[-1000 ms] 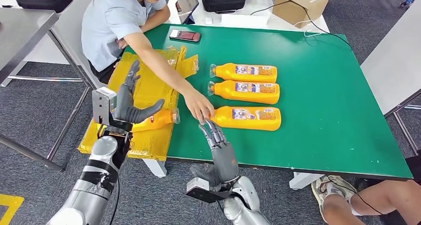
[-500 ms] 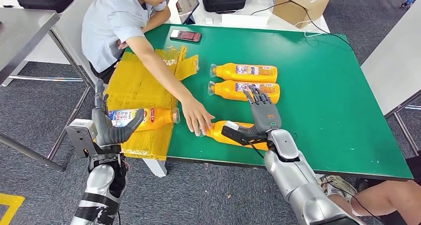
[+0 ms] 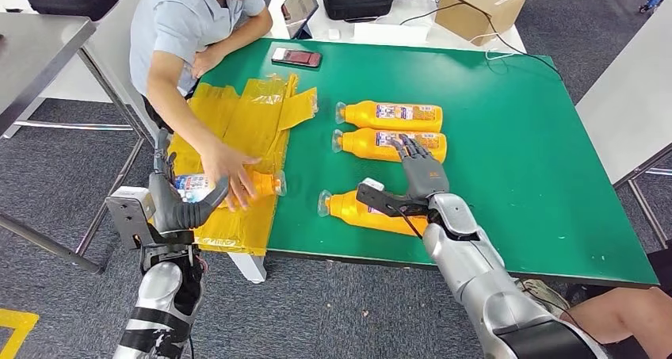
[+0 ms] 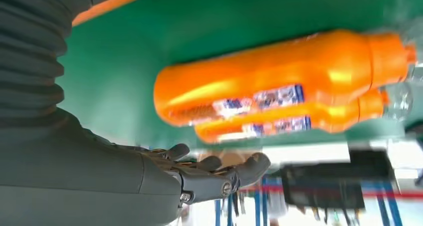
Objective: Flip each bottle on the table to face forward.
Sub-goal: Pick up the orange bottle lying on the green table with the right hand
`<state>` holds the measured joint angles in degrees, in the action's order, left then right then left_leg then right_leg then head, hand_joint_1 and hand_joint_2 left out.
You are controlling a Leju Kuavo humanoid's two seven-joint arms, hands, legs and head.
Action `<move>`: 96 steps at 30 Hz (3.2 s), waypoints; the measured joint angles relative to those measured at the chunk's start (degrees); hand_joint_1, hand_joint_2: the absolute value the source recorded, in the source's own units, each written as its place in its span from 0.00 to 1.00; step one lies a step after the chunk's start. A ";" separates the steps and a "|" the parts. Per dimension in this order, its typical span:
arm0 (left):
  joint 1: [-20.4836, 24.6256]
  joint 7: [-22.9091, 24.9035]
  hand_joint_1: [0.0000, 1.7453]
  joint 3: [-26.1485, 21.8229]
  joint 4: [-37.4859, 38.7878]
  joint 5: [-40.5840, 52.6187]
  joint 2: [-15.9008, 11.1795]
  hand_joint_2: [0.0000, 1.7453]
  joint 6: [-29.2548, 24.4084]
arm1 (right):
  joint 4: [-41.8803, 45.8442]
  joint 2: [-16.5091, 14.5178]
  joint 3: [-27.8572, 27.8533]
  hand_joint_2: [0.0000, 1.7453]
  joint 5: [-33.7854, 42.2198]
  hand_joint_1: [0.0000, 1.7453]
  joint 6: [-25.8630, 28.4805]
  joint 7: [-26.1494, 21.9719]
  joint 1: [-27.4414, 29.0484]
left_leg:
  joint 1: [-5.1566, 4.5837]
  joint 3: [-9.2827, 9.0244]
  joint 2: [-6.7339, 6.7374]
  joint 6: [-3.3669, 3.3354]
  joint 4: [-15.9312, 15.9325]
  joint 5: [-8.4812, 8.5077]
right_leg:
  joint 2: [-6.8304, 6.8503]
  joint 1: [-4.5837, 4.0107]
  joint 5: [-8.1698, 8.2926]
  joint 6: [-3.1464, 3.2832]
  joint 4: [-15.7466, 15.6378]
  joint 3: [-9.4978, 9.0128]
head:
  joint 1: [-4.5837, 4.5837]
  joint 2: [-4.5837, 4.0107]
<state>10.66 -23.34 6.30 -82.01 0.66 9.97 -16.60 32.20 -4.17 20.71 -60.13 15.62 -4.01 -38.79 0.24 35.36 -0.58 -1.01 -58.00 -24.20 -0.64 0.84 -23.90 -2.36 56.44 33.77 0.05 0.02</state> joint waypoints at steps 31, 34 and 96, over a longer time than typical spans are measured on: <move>4.19 -3.02 0.00 0.09 2.27 -2.10 -0.08 1.00 1.85 | 10.26 -5.02 -0.79 1.00 18.69 0.00 5.96 -18.71 6.05 | 0.01 0.09 0.01 0.01 0.00 0.00 | 0.00 0.00 0.00 0.00 0.02 0.09 | 0.00 0.00; 4.25 -2.56 0.00 0.10 2.28 -2.77 -0.10 1.00 2.75 | 10.32 -5.00 -0.07 1.00 20.29 0.00 -1.46 -15.87 6.04 | 0.01 0.09 0.01 0.01 0.00 0.00 | 0.00 0.00 0.00 0.00 0.02 0.09 | 0.00 0.00; -6.19 -0.17 0.00 -6.58 -6.26 -2.16 -1.15 1.00 5.05 | 18.17 7.90 17.58 1.00 -6.89 0.00 -6.69 14.83 13.61 | -0.01 -0.10 -0.04 -0.01 0.00 -0.02 | 0.02 0.03 -0.02 0.02 -0.05 -0.10 | -0.01 0.00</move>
<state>4.48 -23.51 -0.28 -88.26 -1.51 8.81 -11.55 50.37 3.73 38.30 -67.02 8.93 10.83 -25.18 0.23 35.26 -0.62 -1.02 -58.00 -24.22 -0.63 0.87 -23.93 -2.34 56.39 33.67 0.05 0.02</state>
